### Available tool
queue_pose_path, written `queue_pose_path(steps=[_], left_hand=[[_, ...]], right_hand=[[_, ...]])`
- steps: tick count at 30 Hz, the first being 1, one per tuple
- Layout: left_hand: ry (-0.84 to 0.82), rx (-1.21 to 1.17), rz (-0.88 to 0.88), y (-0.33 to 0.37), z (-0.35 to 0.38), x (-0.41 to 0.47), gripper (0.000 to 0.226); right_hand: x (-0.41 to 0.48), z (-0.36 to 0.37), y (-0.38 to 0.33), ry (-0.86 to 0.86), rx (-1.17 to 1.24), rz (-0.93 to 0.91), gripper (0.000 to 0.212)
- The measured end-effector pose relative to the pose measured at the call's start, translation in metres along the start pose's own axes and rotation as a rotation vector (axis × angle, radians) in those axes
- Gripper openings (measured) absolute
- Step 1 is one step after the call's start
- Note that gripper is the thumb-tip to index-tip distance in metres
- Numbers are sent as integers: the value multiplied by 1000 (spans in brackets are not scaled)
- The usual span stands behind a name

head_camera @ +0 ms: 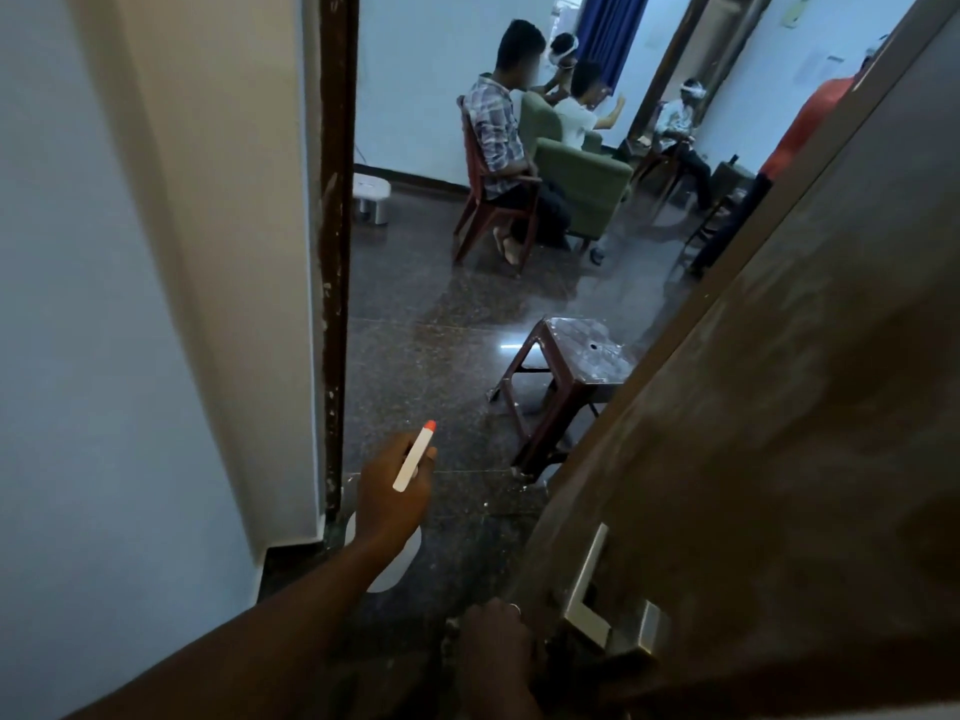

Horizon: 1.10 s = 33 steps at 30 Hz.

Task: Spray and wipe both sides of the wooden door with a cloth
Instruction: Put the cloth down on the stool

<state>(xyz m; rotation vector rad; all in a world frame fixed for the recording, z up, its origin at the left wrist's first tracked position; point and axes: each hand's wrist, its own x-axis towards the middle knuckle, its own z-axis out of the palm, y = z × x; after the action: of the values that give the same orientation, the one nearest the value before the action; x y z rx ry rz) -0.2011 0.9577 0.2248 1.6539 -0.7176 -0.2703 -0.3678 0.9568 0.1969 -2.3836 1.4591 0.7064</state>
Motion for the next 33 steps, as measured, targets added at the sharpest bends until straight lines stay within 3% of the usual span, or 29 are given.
queue_pose_path(steps=[3, 9, 14, 16, 19, 21, 27, 30, 33], left_hand=[[-27, -14, 21, 3, 17, 8, 7], [-102, -19, 5, 2, 48, 35, 4], [-136, -3, -13, -3, 77, 81, 3], [-163, 0, -21, -5, 90, 103, 2], [-222, -42, -87, -6, 111, 139, 5], [-247, -51, -128, -6, 126, 165, 6], [-316, -65, -137, -4, 175, 245, 14], [-359, -53, -121, -5, 202, 284, 17], [-404, -58, -111, -13, 235, 325, 5]], right_hand=[[12, -9, 7, 112, 190, 67, 29], [68, -29, 3, 239, 716, 292, 41], [135, -66, 11, 332, 906, 467, 62], [171, -75, 18, 370, 991, 526, 51], [230, -76, 37, 414, 1033, 614, 24], [258, -86, 51, 431, 1050, 630, 17], [308, -167, 85, 430, 1109, 620, 37], [346, -191, 99, 408, 1127, 641, 36], [389, -213, 109, 415, 1162, 659, 32]])
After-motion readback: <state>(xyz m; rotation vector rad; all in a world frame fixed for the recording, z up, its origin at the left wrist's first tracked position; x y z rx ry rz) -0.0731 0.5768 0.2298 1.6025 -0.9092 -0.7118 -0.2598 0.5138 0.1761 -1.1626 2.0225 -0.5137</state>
